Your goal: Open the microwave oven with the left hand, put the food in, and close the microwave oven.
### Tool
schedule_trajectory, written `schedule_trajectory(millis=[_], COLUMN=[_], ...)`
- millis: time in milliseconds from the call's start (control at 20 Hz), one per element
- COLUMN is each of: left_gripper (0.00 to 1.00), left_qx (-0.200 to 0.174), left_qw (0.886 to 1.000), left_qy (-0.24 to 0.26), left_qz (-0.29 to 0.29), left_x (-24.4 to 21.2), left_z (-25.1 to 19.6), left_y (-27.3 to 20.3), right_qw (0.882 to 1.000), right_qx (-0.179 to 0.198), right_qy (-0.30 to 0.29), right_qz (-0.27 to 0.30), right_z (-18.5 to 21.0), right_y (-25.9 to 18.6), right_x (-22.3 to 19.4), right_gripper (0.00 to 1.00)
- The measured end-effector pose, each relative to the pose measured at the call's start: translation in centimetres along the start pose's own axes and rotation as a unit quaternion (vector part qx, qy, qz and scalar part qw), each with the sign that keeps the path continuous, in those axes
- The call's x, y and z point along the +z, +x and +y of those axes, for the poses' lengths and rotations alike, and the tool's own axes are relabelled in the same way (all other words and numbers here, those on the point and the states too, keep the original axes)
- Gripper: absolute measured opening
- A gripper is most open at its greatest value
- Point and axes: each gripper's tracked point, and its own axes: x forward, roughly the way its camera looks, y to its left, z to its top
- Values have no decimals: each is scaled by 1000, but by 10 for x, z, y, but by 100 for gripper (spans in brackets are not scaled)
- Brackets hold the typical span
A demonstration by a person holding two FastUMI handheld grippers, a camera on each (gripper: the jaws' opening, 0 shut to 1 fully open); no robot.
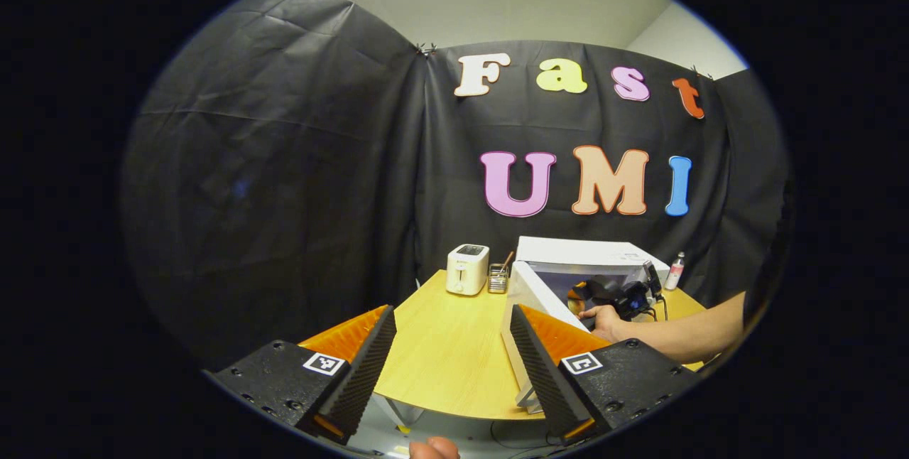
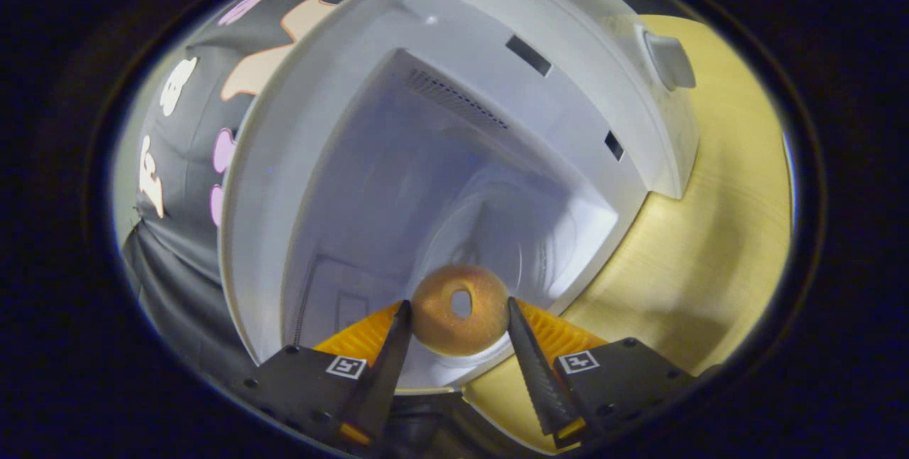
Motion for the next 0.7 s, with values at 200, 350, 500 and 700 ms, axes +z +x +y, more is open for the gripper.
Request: schedule_trajectory(millis=[200, 350, 500, 700], left_gripper=[93, 95, 94, 94], left_qx=[27, 35, 29, 20], left_qw=[1000, 999, 999, 1000], left_qy=[-2, 1, 3, -1], left_qz=[14, 15, 13, 18], left_x=[-10, -9, -8, -12], left_z=[20, 24, 21, 16], left_y=[-9, -9, -6, -1], right_qw=[1000, 1000, 1000, 999], right_qx=[-3, -3, -14, -26], right_qy=[7, 13, 12, 3], right_qz=[-14, -20, -21, -37], right_z=[0, 2, -3, -8], right_y=[17, 18, 17, 13], right_x=[2, 3, 4, 13], right_gripper=[73, 72, 79, 85])
